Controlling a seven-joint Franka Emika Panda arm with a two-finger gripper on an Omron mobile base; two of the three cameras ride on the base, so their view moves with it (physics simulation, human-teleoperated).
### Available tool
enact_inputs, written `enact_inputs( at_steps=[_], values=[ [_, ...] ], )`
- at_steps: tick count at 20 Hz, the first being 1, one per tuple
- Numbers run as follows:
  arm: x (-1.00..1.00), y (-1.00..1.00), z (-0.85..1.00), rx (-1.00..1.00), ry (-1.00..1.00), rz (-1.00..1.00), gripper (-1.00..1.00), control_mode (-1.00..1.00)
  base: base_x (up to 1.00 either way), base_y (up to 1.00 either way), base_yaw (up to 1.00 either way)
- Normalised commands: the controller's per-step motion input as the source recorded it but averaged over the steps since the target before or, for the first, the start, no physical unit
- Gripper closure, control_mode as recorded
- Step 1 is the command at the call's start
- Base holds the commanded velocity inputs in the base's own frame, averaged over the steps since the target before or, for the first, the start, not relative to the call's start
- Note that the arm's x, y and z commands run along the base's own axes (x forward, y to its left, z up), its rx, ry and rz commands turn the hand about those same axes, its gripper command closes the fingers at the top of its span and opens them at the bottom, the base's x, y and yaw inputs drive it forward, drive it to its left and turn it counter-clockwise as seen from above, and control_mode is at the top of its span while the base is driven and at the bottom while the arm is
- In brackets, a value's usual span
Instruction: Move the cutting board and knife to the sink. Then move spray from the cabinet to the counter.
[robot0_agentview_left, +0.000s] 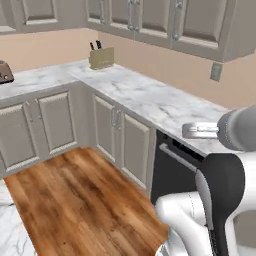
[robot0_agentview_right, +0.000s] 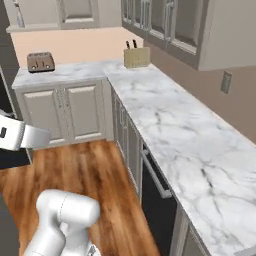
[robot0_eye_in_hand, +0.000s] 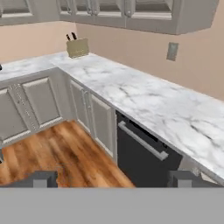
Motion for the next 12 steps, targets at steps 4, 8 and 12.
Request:
enact_inputs(
  at_steps=[4, 8, 12],
  values=[
    [0.0, 0.0, 0.0, 0.0, 0.0, 0.0, -1.0, 1.0, 0.39, 0.0, 0.83],
    [0.0, 0.0, 0.0, 0.0, 0.0, 0.0, -1.0, 1.0, 0.8, 0.0, 0.52],
    [0.0, 0.0, 0.0, 0.0, 0.0, 0.0, -1.0, 1.0, 1.0, 0.25, 0.31]
  ],
)
